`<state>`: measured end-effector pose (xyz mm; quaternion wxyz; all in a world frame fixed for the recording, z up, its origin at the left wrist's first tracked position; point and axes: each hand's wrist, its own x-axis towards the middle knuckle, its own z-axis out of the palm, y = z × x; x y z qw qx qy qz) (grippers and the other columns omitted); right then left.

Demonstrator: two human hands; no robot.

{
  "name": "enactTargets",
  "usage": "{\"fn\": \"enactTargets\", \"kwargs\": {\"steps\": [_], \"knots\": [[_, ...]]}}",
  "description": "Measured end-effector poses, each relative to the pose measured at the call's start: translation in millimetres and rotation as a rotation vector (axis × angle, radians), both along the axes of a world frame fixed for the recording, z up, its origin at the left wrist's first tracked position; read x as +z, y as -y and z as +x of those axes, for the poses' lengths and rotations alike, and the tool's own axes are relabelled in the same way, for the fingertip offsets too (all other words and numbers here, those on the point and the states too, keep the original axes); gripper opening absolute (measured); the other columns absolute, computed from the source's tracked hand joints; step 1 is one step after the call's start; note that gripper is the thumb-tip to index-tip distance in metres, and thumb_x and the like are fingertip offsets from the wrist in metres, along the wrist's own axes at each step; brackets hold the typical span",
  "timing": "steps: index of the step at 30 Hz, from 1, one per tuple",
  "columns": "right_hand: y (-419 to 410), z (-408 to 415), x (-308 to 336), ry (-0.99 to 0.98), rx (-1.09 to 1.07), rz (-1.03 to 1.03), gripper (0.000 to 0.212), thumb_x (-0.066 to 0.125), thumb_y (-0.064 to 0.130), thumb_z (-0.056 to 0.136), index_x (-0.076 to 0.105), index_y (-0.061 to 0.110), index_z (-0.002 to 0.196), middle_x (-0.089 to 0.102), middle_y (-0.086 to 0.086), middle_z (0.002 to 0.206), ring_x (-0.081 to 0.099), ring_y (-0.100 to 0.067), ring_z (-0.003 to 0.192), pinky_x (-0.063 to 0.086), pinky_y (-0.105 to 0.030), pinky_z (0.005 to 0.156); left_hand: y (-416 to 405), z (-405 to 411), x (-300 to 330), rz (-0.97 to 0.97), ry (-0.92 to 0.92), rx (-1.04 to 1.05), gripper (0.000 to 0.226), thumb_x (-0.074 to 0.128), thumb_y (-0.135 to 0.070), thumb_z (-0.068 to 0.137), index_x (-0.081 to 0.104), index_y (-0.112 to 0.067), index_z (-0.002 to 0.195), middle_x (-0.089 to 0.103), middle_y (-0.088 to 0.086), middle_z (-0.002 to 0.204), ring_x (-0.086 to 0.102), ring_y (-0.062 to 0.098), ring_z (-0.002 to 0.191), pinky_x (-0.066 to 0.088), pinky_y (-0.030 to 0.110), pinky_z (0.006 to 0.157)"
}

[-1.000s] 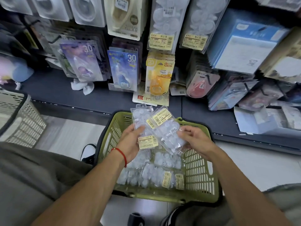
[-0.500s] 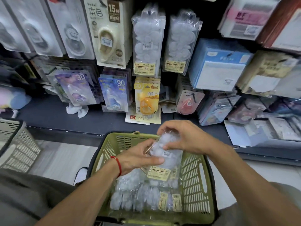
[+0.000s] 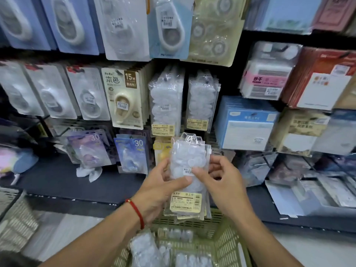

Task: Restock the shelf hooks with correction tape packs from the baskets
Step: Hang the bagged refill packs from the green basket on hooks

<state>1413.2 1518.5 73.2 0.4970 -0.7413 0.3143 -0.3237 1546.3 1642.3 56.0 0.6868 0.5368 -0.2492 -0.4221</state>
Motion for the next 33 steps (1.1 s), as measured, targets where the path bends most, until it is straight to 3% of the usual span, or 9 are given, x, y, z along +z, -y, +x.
{"fn": "enactTargets", "kwargs": {"steps": [2, 5, 9, 12, 14, 22, 28, 31, 33], "knots": [[4, 6, 10, 0.098, 0.027, 0.035, 0.021, 0.083, 0.035, 0.086, 0.071, 0.033, 0.104, 0.078, 0.013, 0.097, 0.073, -0.014, 0.086, 0.062, -0.036, 0.079, 3, 10, 17, -0.025, 0.017, -0.013, 0.064, 0.082, -0.010, 0.079, 0.058, -0.014, 0.137, 0.076, 0.014, 0.124, 0.075, 0.033, 0.112, 0.064, 0.039, 0.087], [11, 15, 29, 0.201, 0.058, 0.095, 0.014, 0.079, 0.024, 0.093, 0.072, 0.026, 0.105, 0.080, 0.014, 0.101, 0.076, -0.009, 0.093, 0.062, -0.027, 0.081, 3, 25, 42, -0.048, 0.051, -0.038, 0.060, 0.079, -0.023, 0.082, 0.059, -0.017, 0.139, 0.075, 0.012, 0.128, 0.073, 0.032, 0.118, 0.062, 0.045, 0.096], [25, 25, 64, 0.239, 0.090, 0.090, 0.013, 0.069, 0.024, 0.102, 0.066, 0.025, 0.114, 0.081, 0.007, 0.105, 0.079, -0.014, 0.095, 0.065, -0.036, 0.081, 4, 45, 68, -0.101, 0.098, 0.007, 0.060, 0.079, -0.030, 0.079, 0.061, -0.017, 0.136, 0.076, 0.007, 0.127, 0.073, 0.029, 0.118, 0.056, 0.048, 0.100], [37, 33, 88, 0.228, 0.047, -0.024, 0.012, 0.069, 0.026, 0.102, 0.063, 0.028, 0.113, 0.080, 0.008, 0.104, 0.078, -0.018, 0.094, 0.064, -0.046, 0.085, 3, 57, 77, -0.125, 0.294, 0.117, 0.026, 0.075, -0.022, 0.089, 0.066, -0.028, 0.113, 0.081, -0.014, 0.104, 0.077, 0.006, 0.099, 0.060, 0.019, 0.080], [44, 39, 99, 0.211, 0.025, -0.054, 0.013, 0.069, 0.028, 0.102, 0.064, 0.027, 0.113, 0.080, 0.005, 0.103, 0.078, -0.023, 0.094, 0.061, -0.054, 0.090, -1, 65, 80, -0.149, 0.358, 0.209, 0.027, 0.074, -0.017, 0.091, 0.063, -0.037, 0.103, 0.078, -0.027, 0.091, 0.074, -0.008, 0.085, 0.053, 0.004, 0.065], [53, 53, 102, 0.244, -0.021, 0.000, 0.019, 0.071, 0.032, 0.100, 0.068, 0.022, 0.117, 0.081, 0.000, 0.101, 0.079, -0.024, 0.095, 0.060, -0.057, 0.094, -12, 82, 83, -0.165, 0.370, 0.265, 0.040, 0.075, -0.026, 0.084, 0.068, -0.024, 0.122, 0.080, -0.006, 0.113, 0.077, 0.009, 0.102, 0.058, 0.014, 0.076], [55, 53, 98, 0.139, -0.057, -0.086, 0.028, 0.069, 0.039, 0.100, 0.063, 0.023, 0.122, 0.078, 0.008, 0.109, 0.074, -0.001, 0.092, 0.056, -0.024, 0.079, -14, 83, 84, -0.171, 0.347, 0.266, 0.040, 0.076, -0.026, 0.084, 0.068, -0.025, 0.123, 0.080, -0.005, 0.113, 0.077, 0.009, 0.101, 0.058, 0.013, 0.075], [47, 48, 88, -0.036, -0.161, -0.353, 0.031, 0.066, 0.042, 0.098, 0.055, 0.033, 0.126, 0.061, 0.015, 0.117, 0.063, -0.001, 0.098, 0.051, -0.023, 0.081, -11, 80, 79, -0.179, 0.308, 0.253, 0.050, 0.080, -0.028, 0.080, 0.065, -0.023, 0.127, 0.081, 0.001, 0.112, 0.078, 0.018, 0.102, 0.060, 0.019, 0.077], [30, 48, 78, 0.003, -0.051, -0.319, 0.027, 0.070, 0.043, 0.094, 0.061, 0.037, 0.118, 0.066, 0.014, 0.109, 0.064, -0.003, 0.093, 0.052, -0.018, 0.076, -8, 75, 76, -0.185, 0.277, 0.241, 0.053, 0.083, -0.029, 0.077, 0.066, -0.021, 0.126, 0.081, 0.004, 0.111, 0.079, 0.022, 0.101, 0.061, 0.022, 0.075]]}}
